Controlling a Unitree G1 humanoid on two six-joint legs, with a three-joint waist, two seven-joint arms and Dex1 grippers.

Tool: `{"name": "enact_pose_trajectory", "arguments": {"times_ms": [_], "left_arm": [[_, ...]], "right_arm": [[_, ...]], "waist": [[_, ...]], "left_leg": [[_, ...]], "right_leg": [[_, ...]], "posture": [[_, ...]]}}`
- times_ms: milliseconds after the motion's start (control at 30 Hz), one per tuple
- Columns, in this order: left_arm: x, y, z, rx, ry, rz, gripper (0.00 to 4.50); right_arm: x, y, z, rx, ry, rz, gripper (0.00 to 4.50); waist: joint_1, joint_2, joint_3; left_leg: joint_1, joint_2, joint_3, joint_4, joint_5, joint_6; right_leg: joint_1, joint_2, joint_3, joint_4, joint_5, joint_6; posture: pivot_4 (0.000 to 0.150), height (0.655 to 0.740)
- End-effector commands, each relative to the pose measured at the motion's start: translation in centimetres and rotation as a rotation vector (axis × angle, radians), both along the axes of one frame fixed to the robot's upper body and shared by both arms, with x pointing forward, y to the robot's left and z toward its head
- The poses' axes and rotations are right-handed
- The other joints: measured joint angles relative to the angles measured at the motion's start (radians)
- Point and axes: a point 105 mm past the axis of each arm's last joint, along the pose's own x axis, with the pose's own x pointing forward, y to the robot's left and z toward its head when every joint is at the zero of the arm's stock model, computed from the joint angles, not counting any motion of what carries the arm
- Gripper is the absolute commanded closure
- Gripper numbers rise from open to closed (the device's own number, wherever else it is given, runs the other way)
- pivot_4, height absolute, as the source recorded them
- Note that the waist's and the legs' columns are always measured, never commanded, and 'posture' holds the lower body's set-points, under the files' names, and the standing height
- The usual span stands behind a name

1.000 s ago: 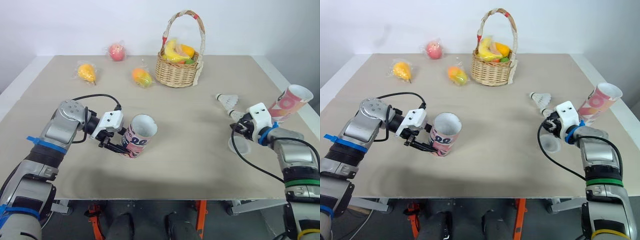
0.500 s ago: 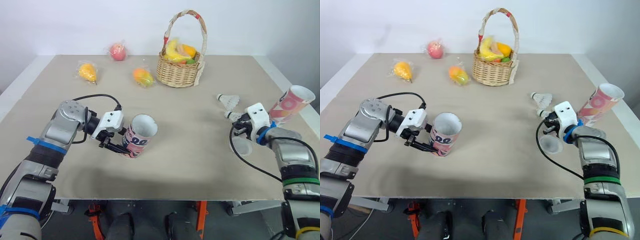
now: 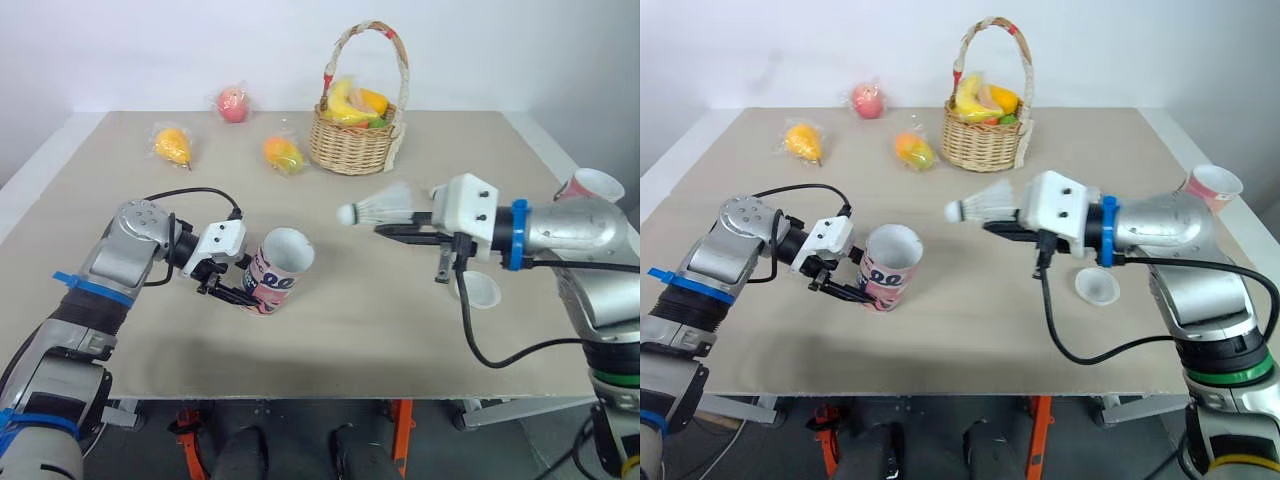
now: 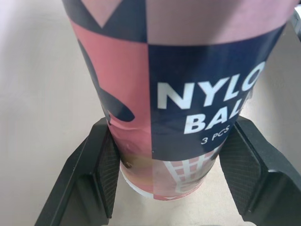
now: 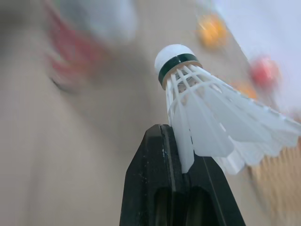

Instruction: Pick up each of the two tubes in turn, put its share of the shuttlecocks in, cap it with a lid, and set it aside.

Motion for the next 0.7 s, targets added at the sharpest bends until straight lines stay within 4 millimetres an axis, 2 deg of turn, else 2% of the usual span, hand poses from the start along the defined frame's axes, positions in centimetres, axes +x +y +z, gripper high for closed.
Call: {"name": "enact_pose_trajectory", "arguments": {"times_ms": [33,133,267,400,433,467,500,567,600,700], "left_arm": [[0.2,0.2,0.8,0.008,-0.031,-0.003,1.69],[0.1,0.2,0.8,0.009,-0.030,-0.002,1.69],[0.2,0.4,0.9,0.010,-0.033,0.004,1.69],[0.2,0.4,1.0,0.010,-0.035,0.006,1.69],[0.2,0.4,1.0,0.009,-0.035,0.007,1.69],[0.2,0.4,1.0,0.008,-0.035,0.007,1.69],[0.2,0.4,1.0,0.008,-0.036,0.008,1.69],[0.2,0.4,1.0,0.008,-0.035,0.008,1.69],[0.2,0.4,1.0,0.007,-0.035,0.008,1.69],[0.2,0.3,0.9,0.006,-0.034,0.007,1.69]], "right_arm": [[-0.9,2.3,0.9,-0.096,-0.089,0.114,4.46],[-1.2,3.8,0.7,-0.189,-0.129,0.191,4.46],[-0.6,4.7,0.0,-0.284,-0.162,0.229,4.46],[0.3,6.3,1.0,-0.257,-0.153,0.221,3.29],[0.2,6.5,1.2,-0.250,-0.144,0.231,2.79],[0.0,6.5,1.4,-0.240,-0.123,0.240,2.66],[-0.4,6.4,1.5,-0.234,-0.110,0.254,2.00],[-0.9,5.9,1.8,-0.224,-0.074,0.261,1.10],[-1.1,5.6,1.9,-0.214,-0.052,0.269,0.82],[-0.7,3.6,2.5,-0.136,0.002,0.217,0.82]], "waist": [[0.002,0.000,0.000],[0.002,0.000,0.000],[0.002,0.000,0.000],[0.001,0.000,0.000],[0.001,0.000,0.000],[0.001,0.000,0.000],[0.001,0.000,0.000],[0.001,0.000,0.000],[0.001,0.000,0.000],[0.002,0.000,0.000]], "left_leg": [[0.000,0.000,0.000,0.000,0.000,0.000],[-0.003,0.000,0.001,0.000,0.000,0.000],[-0.003,0.000,0.000,-0.001,0.000,0.000],[-0.003,0.000,0.001,0.000,0.000,0.000],[-0.003,0.001,0.001,0.000,0.000,0.000],[-0.003,0.001,0.001,0.000,0.000,0.000],[-0.003,0.002,0.000,0.000,0.000,0.000],[-0.003,0.002,0.000,0.000,0.000,0.000],[-0.003,0.002,0.000,0.000,0.000,0.000],[-0.004,0.001,0.000,-0.001,0.000,0.000]], "right_leg": [[0.000,0.000,-0.001,0.000,0.000,0.000],[-0.003,-0.001,0.000,0.000,-0.001,0.000],[-0.004,-0.001,-0.002,0.000,-0.002,-0.002],[-0.004,-0.001,-0.002,0.001,-0.001,-0.002],[-0.005,-0.001,-0.002,0.001,-0.001,-0.003],[-0.005,-0.001,-0.002,0.001,0.000,-0.003],[-0.005,-0.001,-0.003,0.001,0.000,-0.004],[-0.004,-0.001,-0.004,0.001,0.001,-0.008],[-0.004,-0.001,-0.004,0.001,0.001,-0.008],[-0.004,-0.001,-0.004,0.001,0.001,-0.010]], "posture": [[0.150,0.7393],[0.150,0.7393],[0.150,0.7393],[0.150,0.7393],[0.150,0.7393],[0.150,0.7393],[0.150,0.7393],[0.150,0.7393],[0.150,0.7393],[0.150,0.7393]]}}
